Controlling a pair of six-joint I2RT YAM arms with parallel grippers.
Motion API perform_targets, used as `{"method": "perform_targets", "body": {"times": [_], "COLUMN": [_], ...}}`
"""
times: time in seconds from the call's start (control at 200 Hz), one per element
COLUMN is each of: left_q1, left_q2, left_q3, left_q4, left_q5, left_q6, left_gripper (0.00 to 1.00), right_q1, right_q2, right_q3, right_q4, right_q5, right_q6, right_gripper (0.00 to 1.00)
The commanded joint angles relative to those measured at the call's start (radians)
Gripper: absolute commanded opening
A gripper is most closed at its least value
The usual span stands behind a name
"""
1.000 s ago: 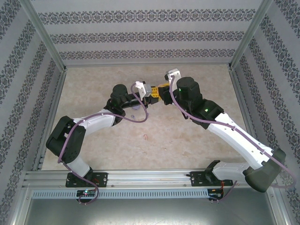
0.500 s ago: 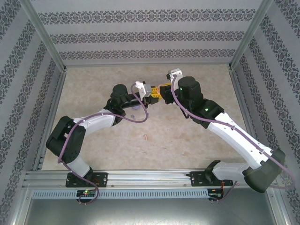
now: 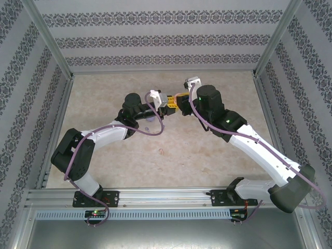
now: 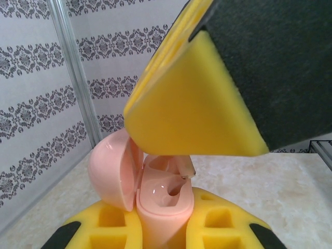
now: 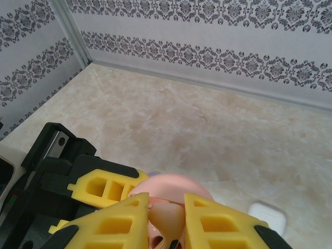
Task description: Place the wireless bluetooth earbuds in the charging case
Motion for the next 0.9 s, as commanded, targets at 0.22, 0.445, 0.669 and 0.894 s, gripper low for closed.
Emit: {"method": "perform_targets", "body": {"times": [0.22,0.445,0.669,0.894], "left_q1": [-0.018,-0.021,-0.025,-0.028], "left_q2": [-0.027,-0.029,-0.036,-0.045], "left_q3": [0.035,0.036,0.039,0.042], "left_q4": [0.017,0.012,0.001,-0.029], "left_q5": [0.047,0.058,0.066,0.073], "left_q6": [0.000,0.000,0.005,0.022], "left_gripper": [0.00,0.00,0.00,0.00], "right_q1": [-0.013,-0.011,0.005,0.022], "right_q2": [0.034,0.044,0.047,0.031], "right_q3": [-0.001,-0.005,-0.017,-0.036], "right_q4": [0.001,0.000,0.008,0.033], "right_q5": [-0.004,0.010,0.056,0.084], "right_q6": [-0.011,-0.021,-0.061,-0.099], "right_gripper": [0.20,0.19,0.19,0.18]}}
